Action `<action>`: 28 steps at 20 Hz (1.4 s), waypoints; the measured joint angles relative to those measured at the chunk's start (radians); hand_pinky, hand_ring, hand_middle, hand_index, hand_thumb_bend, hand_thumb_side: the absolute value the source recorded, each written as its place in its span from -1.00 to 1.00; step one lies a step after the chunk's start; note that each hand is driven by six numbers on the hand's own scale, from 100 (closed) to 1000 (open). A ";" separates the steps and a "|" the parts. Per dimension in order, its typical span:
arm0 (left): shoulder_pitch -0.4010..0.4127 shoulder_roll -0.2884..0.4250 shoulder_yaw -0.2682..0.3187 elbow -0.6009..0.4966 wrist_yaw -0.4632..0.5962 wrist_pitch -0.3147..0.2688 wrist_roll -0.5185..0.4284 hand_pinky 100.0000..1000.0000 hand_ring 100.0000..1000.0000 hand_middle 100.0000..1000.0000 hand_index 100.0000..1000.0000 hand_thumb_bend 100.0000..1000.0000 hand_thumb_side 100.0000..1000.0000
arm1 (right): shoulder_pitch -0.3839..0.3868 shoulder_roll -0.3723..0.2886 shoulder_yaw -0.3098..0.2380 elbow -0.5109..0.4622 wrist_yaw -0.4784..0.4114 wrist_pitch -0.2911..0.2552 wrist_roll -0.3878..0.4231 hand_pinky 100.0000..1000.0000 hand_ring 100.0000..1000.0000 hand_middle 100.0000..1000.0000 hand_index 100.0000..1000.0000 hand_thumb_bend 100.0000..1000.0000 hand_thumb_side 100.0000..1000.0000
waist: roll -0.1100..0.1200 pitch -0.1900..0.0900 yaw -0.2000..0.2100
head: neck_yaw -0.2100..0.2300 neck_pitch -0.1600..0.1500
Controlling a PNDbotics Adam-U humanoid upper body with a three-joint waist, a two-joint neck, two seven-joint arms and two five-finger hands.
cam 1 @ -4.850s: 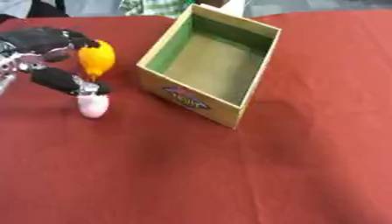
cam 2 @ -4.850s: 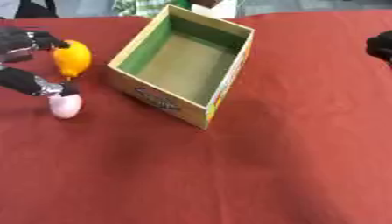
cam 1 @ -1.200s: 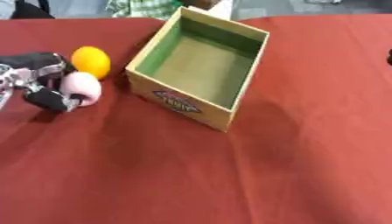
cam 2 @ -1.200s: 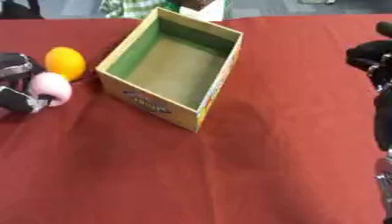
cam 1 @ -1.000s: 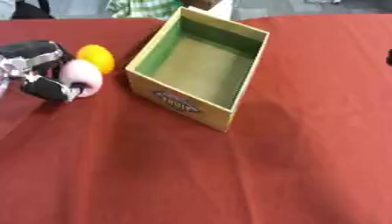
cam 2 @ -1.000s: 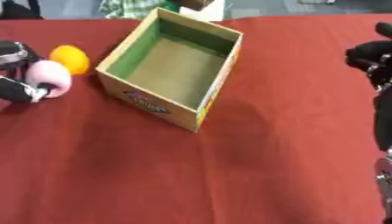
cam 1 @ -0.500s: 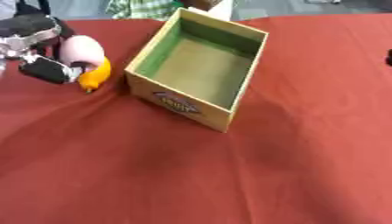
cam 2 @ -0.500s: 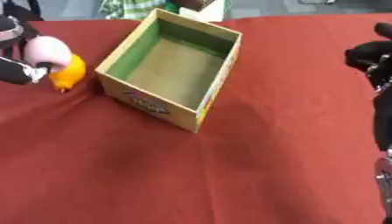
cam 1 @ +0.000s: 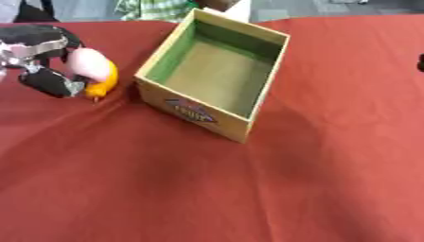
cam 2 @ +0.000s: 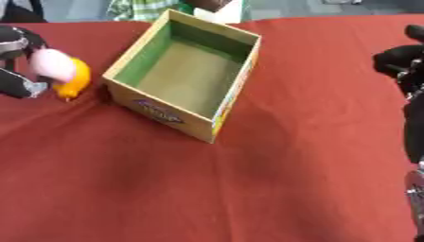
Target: Pick up objects on the table and place them in the box.
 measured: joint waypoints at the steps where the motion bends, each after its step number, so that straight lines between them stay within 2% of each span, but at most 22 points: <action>1: -0.005 -0.001 0.000 -0.003 0.009 0.007 0.016 -0.30 0.07 0.08 0.14 -1.00 -0.58 | 0.000 0.000 0.000 0.000 0.000 0.001 -0.001 0.41 0.26 0.01 0.55 -1.00 0.92 | 0.000 0.000 0.000 | 0.000 0.000; 4: -0.020 -0.006 -0.001 -0.008 0.040 0.026 0.069 -0.32 0.02 0.03 0.08 -1.00 -0.57 | 0.002 0.000 0.000 0.000 0.000 0.003 -0.003 0.42 0.26 0.01 0.55 -1.00 0.92 | 0.000 0.000 0.000 | 0.000 0.000; 5: -0.022 -0.009 -0.001 -0.008 0.049 0.031 0.083 -0.39 -0.06 -0.11 -0.07 -1.00 -0.57 | 0.003 0.000 0.000 0.000 -0.001 0.004 -0.004 0.42 0.26 0.01 0.54 -1.00 0.92 | 0.000 0.000 -0.001 | 0.000 0.000; 13: -0.155 -0.076 -0.037 0.001 0.070 0.035 0.161 -0.41 -0.10 -0.18 -0.09 -1.00 -0.54 | 0.007 0.000 0.001 0.000 -0.002 0.005 -0.004 0.42 0.26 0.01 0.54 -1.00 0.91 | 0.003 -0.007 -0.014 | 0.000 0.000; 20: -0.285 -0.204 -0.102 0.103 0.023 -0.027 0.225 -0.40 -0.11 -0.15 -0.06 -1.00 -0.53 | -0.005 0.000 0.010 0.000 -0.008 0.001 0.012 0.42 0.27 0.01 0.54 -1.00 0.91 | 0.008 -0.009 -0.056 | 0.009 0.001; 28: -0.351 -0.374 -0.145 0.282 -0.158 -0.128 0.307 -0.43 -0.11 -0.14 -0.04 -1.00 -0.54 | -0.028 0.000 0.015 0.000 -0.022 -0.004 0.023 0.42 0.27 0.01 0.54 -1.00 0.90 | 0.005 -0.001 -0.098 | 0.034 0.000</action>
